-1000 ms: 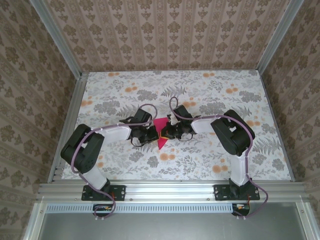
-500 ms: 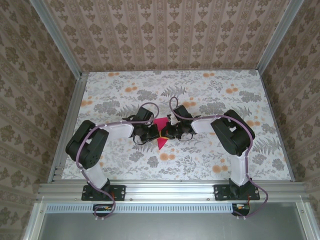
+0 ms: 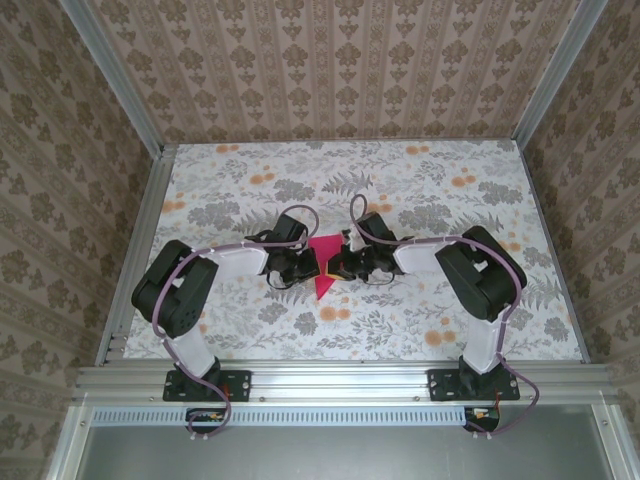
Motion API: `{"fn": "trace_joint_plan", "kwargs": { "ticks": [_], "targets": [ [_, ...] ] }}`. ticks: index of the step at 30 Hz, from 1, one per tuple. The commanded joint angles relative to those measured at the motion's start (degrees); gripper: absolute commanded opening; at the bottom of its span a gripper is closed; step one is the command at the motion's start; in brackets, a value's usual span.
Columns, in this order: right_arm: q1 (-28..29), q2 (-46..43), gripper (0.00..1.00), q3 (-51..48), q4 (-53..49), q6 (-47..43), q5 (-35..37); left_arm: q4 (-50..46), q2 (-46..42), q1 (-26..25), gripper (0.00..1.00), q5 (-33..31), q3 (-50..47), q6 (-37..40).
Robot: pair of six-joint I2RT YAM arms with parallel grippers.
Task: Fold a paper plane with a square sheet of paper (pick it up from the middle)
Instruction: Third fold the triangle at the center of the table.
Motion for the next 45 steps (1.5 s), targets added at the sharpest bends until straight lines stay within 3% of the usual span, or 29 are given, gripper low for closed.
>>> {"fn": "trace_joint_plan", "kwargs": {
  "ticks": [1, 13, 34, 41, 45],
  "targets": [
    [0.58, -1.83, 0.06, -3.55, 5.11, 3.81, -3.91, -2.99, 1.92, -0.05, 0.03, -2.2, -0.39, 0.27],
    [4.19, -1.34, 0.06, -6.31, 10.58, 6.45, -4.63, -2.92, 2.18, -0.4, 0.03, -2.22, -0.3, 0.01],
    [5.64, 2.93, 0.05, -6.55, 9.2, 5.0, -1.69, -3.28, 2.36, -0.41, 0.02, -2.53, -0.04, -0.11],
    [5.82, 3.12, 0.05, -6.2, 6.14, 3.71, -0.15, -3.36, 2.44, -0.4, 0.02, -2.63, 0.04, -0.1],
    [5.91, 3.47, 0.05, -4.37, -0.98, 1.63, 3.55, -3.28, 2.46, -0.4, 0.02, -2.63, -0.03, -0.17]
  ]
}}
